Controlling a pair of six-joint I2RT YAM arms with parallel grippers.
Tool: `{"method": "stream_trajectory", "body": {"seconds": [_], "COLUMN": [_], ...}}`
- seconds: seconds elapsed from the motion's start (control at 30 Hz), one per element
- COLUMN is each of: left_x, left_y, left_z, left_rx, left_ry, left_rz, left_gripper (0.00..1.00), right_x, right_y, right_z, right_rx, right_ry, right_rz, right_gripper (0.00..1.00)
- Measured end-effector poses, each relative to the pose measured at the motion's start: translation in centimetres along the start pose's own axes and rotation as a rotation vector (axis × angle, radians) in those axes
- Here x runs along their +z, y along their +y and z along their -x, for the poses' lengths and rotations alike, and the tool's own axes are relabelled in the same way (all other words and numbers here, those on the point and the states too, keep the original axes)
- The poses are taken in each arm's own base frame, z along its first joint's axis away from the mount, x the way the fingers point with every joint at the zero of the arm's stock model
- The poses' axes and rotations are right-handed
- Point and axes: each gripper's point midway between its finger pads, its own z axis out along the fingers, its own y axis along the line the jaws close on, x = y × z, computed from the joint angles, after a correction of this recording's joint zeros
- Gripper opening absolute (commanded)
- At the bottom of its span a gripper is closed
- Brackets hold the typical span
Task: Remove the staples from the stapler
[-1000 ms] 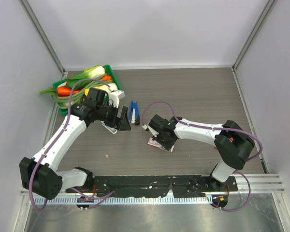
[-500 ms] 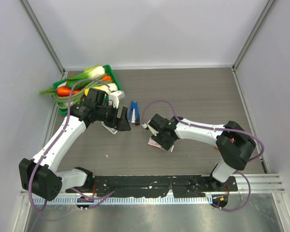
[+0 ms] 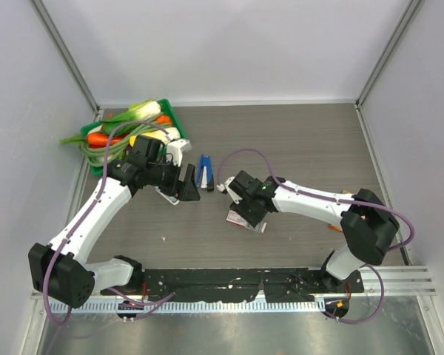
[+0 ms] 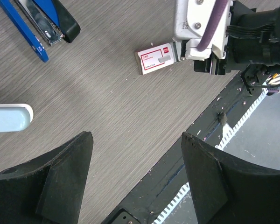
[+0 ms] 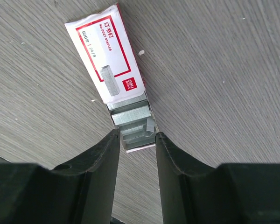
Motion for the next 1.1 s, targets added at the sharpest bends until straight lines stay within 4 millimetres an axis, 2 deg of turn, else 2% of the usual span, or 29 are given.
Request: {"method": "stream_trajectory", "body": {"seconds": [0.07,0.17,0.23,0.27,0.47,0.57,0.9,1.1], "left_x": [0.0,0.0,0.0,0.0,0.0,0.0,0.1,0.1], "left_y": [0.0,0.0,0.0,0.0,0.1,0.0,0.0,0.0], "left_z": [0.0,0.0,0.0,0.0,-0.2,-0.2,-0.2,-0.2], "left_rx": [0.001,0.002,0.002,0.003,0.002,0.002,0.003,0.004], "left_ry": [0.000,0.000,0.000,0.001,0.003,0.003,0.004,0.004], "left_rz": [0.000,0.000,0.000,0.000,0.002,0.001,0.000,0.000], "left_gripper": [0.80,0.80,0.80,0.80,0.80,0.80,0.80,0.80], "right_x": [-0.3,-0.4,-0.5,-0.6,-2.4,-2.7,-0.8,-0.3], "right_y": [-0.1,-0.5,-0.9,-1.3,-4.3,-5.1,-3.8,-3.5], "right_z": [0.2,0.3,0.4,0.5,1.1,1.1,-2.0,-1.7], "right_rx": [0.005,0.021,0.045,0.063,0.244,0.317,0.417,0.428], "right_ry": [-0.014,-0.021,-0.027,-0.036,-0.119,-0.133,-0.058,-0.066], "right_rz": [-0.002,-0.015,-0.031,-0.040,-0.116,-0.141,-0.116,-0.101], "right_gripper": [0.40,0.34,0.19,0.01,0.01,0.01,0.01,0.01]}}
